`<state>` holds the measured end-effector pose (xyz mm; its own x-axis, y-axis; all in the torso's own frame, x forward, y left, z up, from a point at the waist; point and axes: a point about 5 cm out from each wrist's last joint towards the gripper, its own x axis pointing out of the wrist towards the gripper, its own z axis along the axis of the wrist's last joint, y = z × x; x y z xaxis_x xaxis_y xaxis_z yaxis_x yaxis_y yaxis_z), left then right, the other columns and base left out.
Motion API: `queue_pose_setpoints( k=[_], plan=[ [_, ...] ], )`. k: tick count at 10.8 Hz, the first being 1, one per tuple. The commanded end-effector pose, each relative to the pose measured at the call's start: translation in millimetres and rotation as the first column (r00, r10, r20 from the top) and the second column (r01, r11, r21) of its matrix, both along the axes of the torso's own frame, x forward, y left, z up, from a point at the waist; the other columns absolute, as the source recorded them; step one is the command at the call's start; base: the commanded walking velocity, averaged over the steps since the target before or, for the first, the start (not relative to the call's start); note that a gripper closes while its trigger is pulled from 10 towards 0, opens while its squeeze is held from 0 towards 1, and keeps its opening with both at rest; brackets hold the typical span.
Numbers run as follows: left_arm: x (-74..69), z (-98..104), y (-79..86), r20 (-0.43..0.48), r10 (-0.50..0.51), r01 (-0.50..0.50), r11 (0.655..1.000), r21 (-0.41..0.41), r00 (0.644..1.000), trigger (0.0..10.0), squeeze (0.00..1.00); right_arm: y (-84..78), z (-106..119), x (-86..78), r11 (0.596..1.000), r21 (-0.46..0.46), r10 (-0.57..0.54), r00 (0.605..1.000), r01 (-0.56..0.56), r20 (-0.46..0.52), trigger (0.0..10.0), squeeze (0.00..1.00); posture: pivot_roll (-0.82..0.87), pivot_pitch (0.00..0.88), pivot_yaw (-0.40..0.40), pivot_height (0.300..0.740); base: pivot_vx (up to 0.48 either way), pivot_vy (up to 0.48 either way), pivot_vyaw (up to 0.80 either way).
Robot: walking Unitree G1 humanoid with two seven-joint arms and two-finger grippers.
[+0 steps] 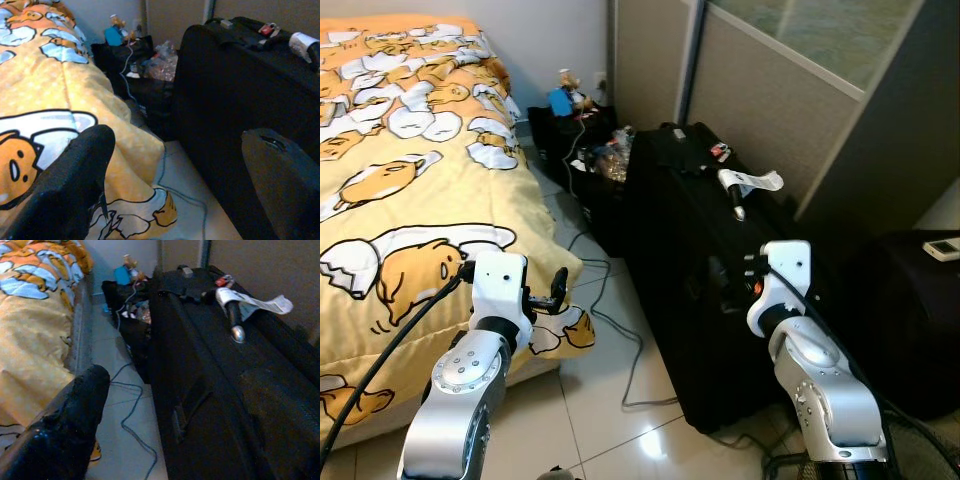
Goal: Clean up the room
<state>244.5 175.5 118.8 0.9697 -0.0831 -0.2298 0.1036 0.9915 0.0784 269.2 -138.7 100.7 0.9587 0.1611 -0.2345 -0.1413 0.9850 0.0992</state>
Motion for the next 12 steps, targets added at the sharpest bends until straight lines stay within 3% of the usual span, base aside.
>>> queue_pose_setpoints(
  k=[1,4,5,7,8,9,10,11,12],
  plan=[
    [0.7,7,-3.7,0.016,-0.007,0.007,1.000,0.003,1.000,10.0,1.00,-4.4,2,2.3,1.000,0.009,-0.014,1.000,0.014,0.013,10.0,1.00,0.01,0.000,-0.049,0.740,0.000,0.000,0.00],
    [1.6,18,-10.4,0.080,-0.064,0.061,0.997,0.046,0.995,10.0,0.96,5.0,4,4.4,0.999,0.001,0.042,0.998,-0.042,0.038,10.0,1.00,0.02,0.000,-0.046,0.740,0.000,0.000,0.80],
    [1.3,19,-11.0,0.078,-0.065,0.061,0.997,0.051,0.995,10.0,0.00,7.0,4,3.5,0.999,0.009,0.045,0.998,-0.046,0.045,10.0,1.00,0.02,0.000,-0.038,0.740,0.000,0.000,0.80],
    [6.2,23,-7.3,0.104,-0.019,0.012,0.998,0.063,0.994,10.0,0.00,9.8,8,4.3,0.997,0.058,0.045,0.996,-0.050,0.079,10.0,1.00,0.02,0.000,-0.023,0.740,0.000,0.000,0.80],
    [10.7,28,-3.3,0.154,0.012,-0.027,0.995,0.097,0.988,10.0,0.00,8.9,10,5.6,0.999,0.022,0.037,0.994,-0.039,0.098,10.0,1.00,0.01,0.000,-0.011,0.740,0.000,0.000,0.80],
    [12.6,26,-2.4,0.134,0.006,-0.017,0.996,0.082,0.991,10.0,0.01,7.5,13,4.6,0.998,-0.067,0.029,0.987,-0.019,0.157,10.0,1.00,0.01,0.000,-0.007,0.740,0.000,0.000,0.00],
    [12.1,26,-3.8,0.130,-0.024,0.015,0.997,0.073,0.991,10.0,0.09,7.5,7,3.8,0.999,-0.007,0.052,0.996,-0.051,0.077,10.0,0.73,0.01,0.000,-0.005,0.740,0.000,0.000,0.00],
    [11.8,26,-5.5,0.130,-0.030,0.021,0.997,0.074,0.991,10.0,0.07,7.4,10,3.0,0.997,0.010,0.080,0.991,-0.082,0.111,10.0,0.00,0.01,0.000,-0.010,0.740,0.289,0.000,0.00],
    [11.7,26,-7.3,0.135,-0.030,0.020,0.997,0.073,0.990,10.0,0.06,10.1,7,2.2,0.992,-0.058,0.116,0.987,-0.110,0.107,10.0,0.00,0.01,0.000,-0.020,0.740,0.296,0.000,0.44]
  ],
)
